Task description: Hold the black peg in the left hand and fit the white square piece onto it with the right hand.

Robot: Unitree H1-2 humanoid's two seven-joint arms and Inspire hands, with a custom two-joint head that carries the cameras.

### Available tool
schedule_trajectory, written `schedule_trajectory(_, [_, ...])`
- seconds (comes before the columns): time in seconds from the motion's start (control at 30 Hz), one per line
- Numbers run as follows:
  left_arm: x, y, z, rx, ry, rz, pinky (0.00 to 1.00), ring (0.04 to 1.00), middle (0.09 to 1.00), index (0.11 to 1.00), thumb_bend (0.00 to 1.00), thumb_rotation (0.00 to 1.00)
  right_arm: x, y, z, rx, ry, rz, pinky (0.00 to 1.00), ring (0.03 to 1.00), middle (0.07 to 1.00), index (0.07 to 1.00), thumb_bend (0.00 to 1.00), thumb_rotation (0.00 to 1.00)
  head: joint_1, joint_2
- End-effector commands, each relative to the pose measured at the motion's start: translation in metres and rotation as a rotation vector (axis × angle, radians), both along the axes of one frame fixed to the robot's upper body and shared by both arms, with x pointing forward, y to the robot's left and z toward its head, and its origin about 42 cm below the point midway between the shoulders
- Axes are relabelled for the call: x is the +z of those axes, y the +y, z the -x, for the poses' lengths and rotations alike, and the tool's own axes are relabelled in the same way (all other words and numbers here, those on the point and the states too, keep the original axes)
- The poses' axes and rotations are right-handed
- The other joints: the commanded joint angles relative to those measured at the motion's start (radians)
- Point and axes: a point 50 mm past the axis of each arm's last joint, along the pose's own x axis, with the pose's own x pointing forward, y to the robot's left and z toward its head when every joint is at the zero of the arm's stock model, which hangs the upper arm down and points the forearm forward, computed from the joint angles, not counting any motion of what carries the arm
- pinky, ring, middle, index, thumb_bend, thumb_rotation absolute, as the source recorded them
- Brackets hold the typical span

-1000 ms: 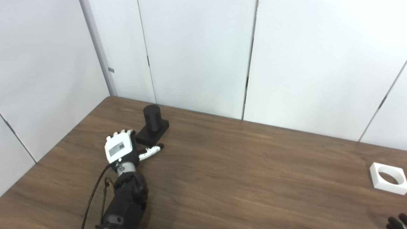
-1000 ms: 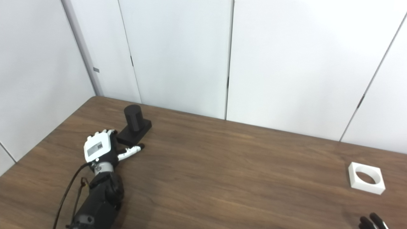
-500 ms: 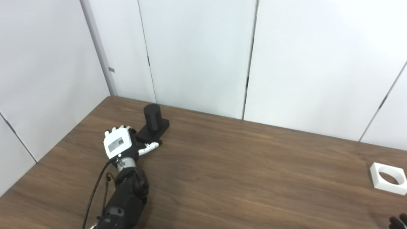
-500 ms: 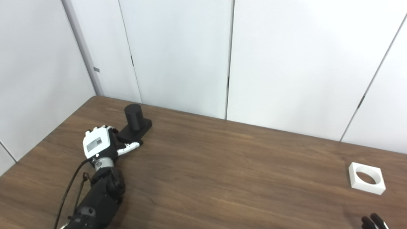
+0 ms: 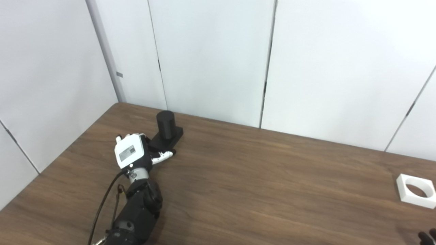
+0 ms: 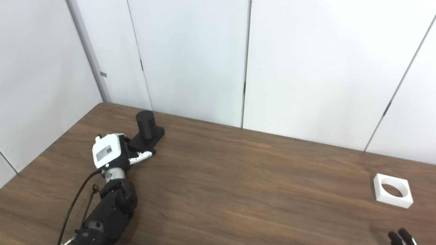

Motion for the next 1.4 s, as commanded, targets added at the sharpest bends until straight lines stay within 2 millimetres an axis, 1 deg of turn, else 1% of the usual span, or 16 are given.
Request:
schedule_trajectory(0.0, [0.012,0.002,-0.008,-0.012,-0.084,-0.026,1.0,0.853,0.77,0.484,0.54,0.09,0.006,0.001,0.001,-0.005,-0.02,0.008,1.0,0.976,0.921,0.949,0.91,0.9,0.001,0.001])
schedule_trajectory(0.23, [0.013,0.004,-0.005,-0.024,-0.121,-0.02,1.0,0.834,0.751,0.478,0.52,0.05,0.005,0.001,0.0,-0.004,-0.025,0.012,1.0,0.986,0.926,0.96,0.91,0.9,0.001,0.004])
schedule_trajectory(0.4, [0.012,0.003,0.001,-0.054,-0.151,-0.015,1.0,0.827,0.735,0.479,0.52,0.05,0.006,0.003,-0.001,-0.005,-0.029,-0.009,1.0,0.981,0.918,0.95,0.91,0.88,-0.011,0.008])
schedule_trajectory(0.47, [0.011,0.002,0.006,-0.073,-0.163,-0.004,1.0,0.824,0.73,0.479,0.52,0.05,0.006,0.004,-0.001,-0.01,-0.019,-0.007,1.0,0.986,0.917,0.953,0.92,0.88,-0.016,0.01])
schedule_trajectory(0.6, [0.009,-0.007,0.019,-0.116,-0.171,0.045,1.0,0.826,0.732,0.481,0.52,0.05,0.008,0.006,-0.002,-0.005,-0.025,-0.016,1.0,0.992,0.922,0.96,0.9,0.87,-0.028,0.015])
schedule_trajectory(0.7, [0.006,-0.018,0.031,-0.161,-0.156,0.086,0.97,0.823,0.743,0.483,0.52,0.05,0.01,0.008,-0.001,-0.005,-0.022,0.0,1.0,0.999,0.93,0.971,0.9,0.88,-0.035,0.019])
schedule_trajectory(0.77, [0.004,-0.029,0.04,-0.208,-0.154,0.125,0.94,0.815,0.741,0.484,0.52,0.05,0.011,0.009,-0.001,-0.003,-0.024,0.007,1.0,1.0,0.937,0.983,0.87,0.9,-0.039,0.022])
schedule_trajectory(0.87, [0.004,-0.043,0.051,-0.272,-0.13,0.173,0.96,0.824,0.751,0.485,0.52,0.05,0.011,0.01,-0.001,-0.002,-0.026,0.008,1.0,1.0,0.94,0.992,0.83,0.92,-0.039,0.026])
schedule_trajectory(0.97, [0.002,-0.062,0.064,-0.37,-0.102,0.208,0.99,0.833,0.756,0.486,0.52,0.05,0.012,0.011,-0.001,0.003,-0.017,0.009,1.0,1.0,0.941,0.998,0.82,0.93,-0.042,0.03])
schedule_trajectory(1.0, [0.002,-0.068,0.068,-0.393,-0.09,0.222,0.99,0.838,0.76,0.486,0.52,0.05,0.012,0.011,-0.001,0.016,-0.021,0.015,1.0,1.0,0.947,0.999,0.82,0.94,-0.045,0.033])
schedule_trajectory(1.03, [0.003,-0.074,0.072,-0.418,-0.078,0.234,1.0,0.842,0.764,0.486,0.52,0.06,0.012,0.011,-0.002,0.027,-0.026,0.022,1.0,1.0,0.983,1.0,0.81,0.96,-0.047,0.036])
schedule_trajectory(1.1, [0.004,-0.084,0.079,-0.461,-0.052,0.266,1.0,0.849,0.771,0.487,0.52,0.06,0.012,0.011,-0.003,0.042,-0.029,0.033,1.0,1.0,0.996,1.0,0.81,0.97,-0.054,0.041])
schedule_trajectory(1.23, [0.01,-0.099,0.092,-0.539,-0.009,0.322,0.99,0.852,0.782,0.487,0.52,0.06,0.013,0.012,-0.002,0.034,-0.022,0.047,1.0,1.0,1.0,1.0,0.78,0.99,-0.092,0.071])
schedule_trajectory(1.27, [0.012,-0.102,0.096,-0.571,0.001,0.336,0.99,0.855,0.786,0.487,0.51,0.06,0.014,0.014,-0.002,0.023,-0.017,0.051,1.0,1.0,1.0,1.0,0.78,0.99,-0.102,0.085])
schedule_trajectory(1.3, [0.014,-0.106,0.1,-0.603,0.015,0.358,0.97,0.854,0.787,0.488,0.51,0.05,0.015,0.015,-0.002,0.016,-0.014,0.057,1.0,1.0,1.0,1.0,0.78,1.0,-0.102,0.085])
schedule_trajectory(1.37, [0.017,-0.111,0.107,-0.666,0.052,0.401,0.9,0.87,0.8,0.488,0.51,0.05,0.018,0.017,-0.002,0.006,-0.012,0.06,1.0,1.0,1.0,1.0,0.76,1.0,-0.117,0.106])
